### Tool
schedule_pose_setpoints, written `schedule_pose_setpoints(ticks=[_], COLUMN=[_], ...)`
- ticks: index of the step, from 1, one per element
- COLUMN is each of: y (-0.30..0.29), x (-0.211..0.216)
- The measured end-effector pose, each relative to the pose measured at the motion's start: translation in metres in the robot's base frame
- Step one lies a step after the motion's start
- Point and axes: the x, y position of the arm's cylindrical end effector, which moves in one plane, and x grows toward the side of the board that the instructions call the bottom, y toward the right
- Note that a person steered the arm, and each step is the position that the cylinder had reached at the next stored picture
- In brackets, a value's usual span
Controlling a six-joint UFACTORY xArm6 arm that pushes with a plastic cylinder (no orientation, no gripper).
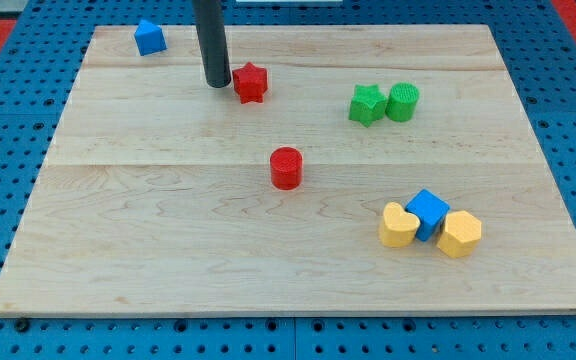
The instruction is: Push the red star to the top center of the board
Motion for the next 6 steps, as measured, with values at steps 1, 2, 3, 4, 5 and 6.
schedule_pose_setpoints(ticks=[1, 2, 3, 4, 5, 6], y=[0.000, 0.000, 0.034, 0.062, 0.083, 0.085], x=[0.021, 0.036, 0.030, -0.012, -0.043, -0.044])
